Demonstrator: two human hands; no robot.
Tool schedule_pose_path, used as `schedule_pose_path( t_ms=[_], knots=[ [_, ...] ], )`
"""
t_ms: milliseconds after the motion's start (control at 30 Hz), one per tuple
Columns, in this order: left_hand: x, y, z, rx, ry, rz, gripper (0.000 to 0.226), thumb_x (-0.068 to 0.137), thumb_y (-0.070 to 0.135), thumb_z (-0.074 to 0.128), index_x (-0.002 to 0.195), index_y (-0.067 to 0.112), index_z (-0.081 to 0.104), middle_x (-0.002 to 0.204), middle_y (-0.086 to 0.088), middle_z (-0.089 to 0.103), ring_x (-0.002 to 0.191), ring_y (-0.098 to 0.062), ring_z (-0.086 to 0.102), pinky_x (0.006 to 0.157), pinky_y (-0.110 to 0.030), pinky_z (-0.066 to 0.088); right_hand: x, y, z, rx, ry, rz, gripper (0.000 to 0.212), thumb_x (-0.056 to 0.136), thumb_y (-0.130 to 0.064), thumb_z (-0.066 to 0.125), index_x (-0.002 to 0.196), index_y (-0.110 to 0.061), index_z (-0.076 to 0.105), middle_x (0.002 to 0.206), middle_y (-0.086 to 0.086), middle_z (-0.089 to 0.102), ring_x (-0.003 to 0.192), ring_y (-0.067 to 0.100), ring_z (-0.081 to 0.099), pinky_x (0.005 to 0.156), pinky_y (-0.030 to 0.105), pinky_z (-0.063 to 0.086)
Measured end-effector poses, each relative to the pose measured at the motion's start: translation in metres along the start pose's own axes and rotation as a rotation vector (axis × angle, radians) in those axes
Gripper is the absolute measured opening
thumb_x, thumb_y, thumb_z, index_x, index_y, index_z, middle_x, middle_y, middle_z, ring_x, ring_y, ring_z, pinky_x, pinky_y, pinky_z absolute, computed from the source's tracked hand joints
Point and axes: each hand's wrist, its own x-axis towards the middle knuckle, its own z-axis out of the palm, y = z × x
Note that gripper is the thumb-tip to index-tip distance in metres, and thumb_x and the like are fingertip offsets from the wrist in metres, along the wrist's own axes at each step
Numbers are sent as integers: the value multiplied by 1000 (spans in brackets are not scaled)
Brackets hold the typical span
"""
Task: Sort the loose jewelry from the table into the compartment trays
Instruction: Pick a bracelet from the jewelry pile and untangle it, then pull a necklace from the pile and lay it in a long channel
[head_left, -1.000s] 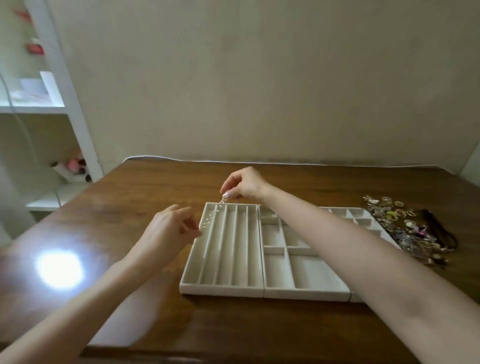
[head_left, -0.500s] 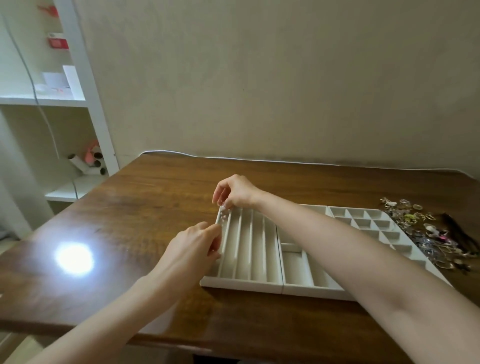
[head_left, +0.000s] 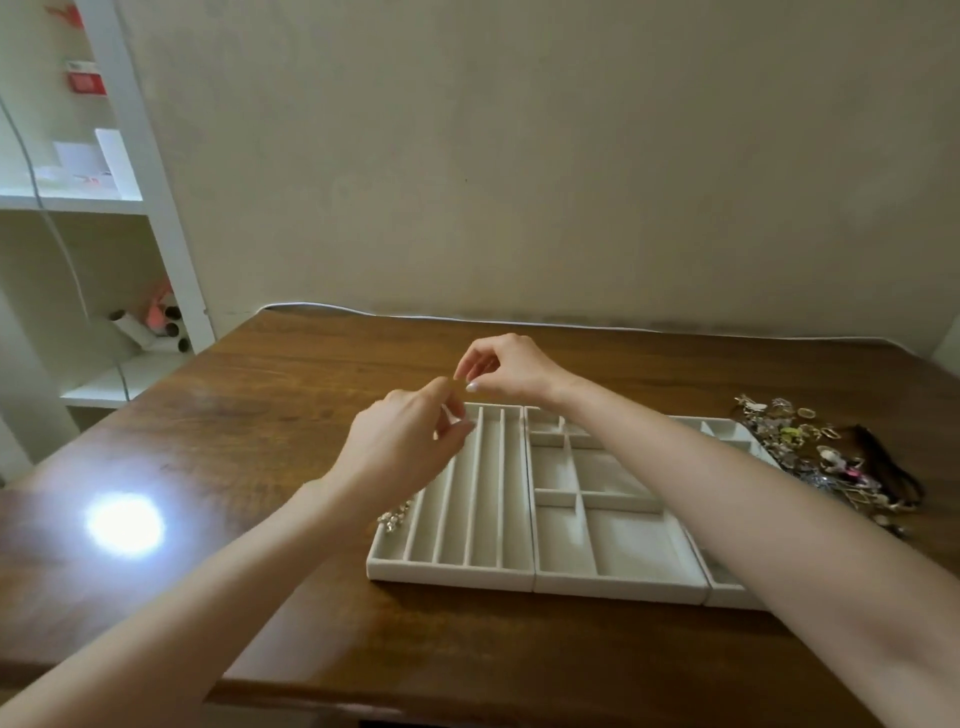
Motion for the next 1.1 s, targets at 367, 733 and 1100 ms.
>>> schedule_pose_path(
  t_ms=[367, 733, 1100],
  knots=[
    [104, 114, 96, -261, -205, 127, 16, 89, 24, 54, 101, 14, 61, 101, -5, 66, 94, -24, 60, 83, -39, 51, -112, 107, -123, -82, 216, 233, 11, 87, -14, 66, 95, -19, 70, 94, -4, 68, 85, 6, 64, 72, 20, 51],
    [135, 209, 161, -223, -342, 337, 16, 87, 16, 60, 103, 13, 62, 112, -7, 55, 103, -22, 55, 87, -34, 49, -196, 182, -177, -144, 241, 456, 13, 85, -12, 68, 92, -23, 67, 99, -4, 66, 91, 8, 61, 66, 12, 43],
    [155, 222, 187, 85, -390, 415, 21, 91, 28, 57, 110, 24, 64, 123, -5, 49, 118, -24, 40, 97, -34, 35, -193, 198, -162, -169, 96, 459, 24, 80, -32, 73, 103, -25, 69, 125, -1, 60, 113, 18, 55, 89, 29, 42]
  ],
)
